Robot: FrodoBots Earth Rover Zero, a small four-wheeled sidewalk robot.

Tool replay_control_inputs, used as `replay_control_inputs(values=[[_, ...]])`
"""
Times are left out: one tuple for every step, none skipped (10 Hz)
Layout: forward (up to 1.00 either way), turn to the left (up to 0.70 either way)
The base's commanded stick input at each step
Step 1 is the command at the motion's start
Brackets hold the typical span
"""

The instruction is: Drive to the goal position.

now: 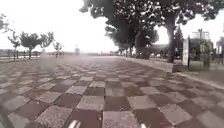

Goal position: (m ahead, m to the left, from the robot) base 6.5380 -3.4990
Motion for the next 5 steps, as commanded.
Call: replay_control_inputs(values=[[0.70, 0.02], [0.70, 0.02], [0.70, 0.02], [0.70, 0.02], [0.70, 0.31]])
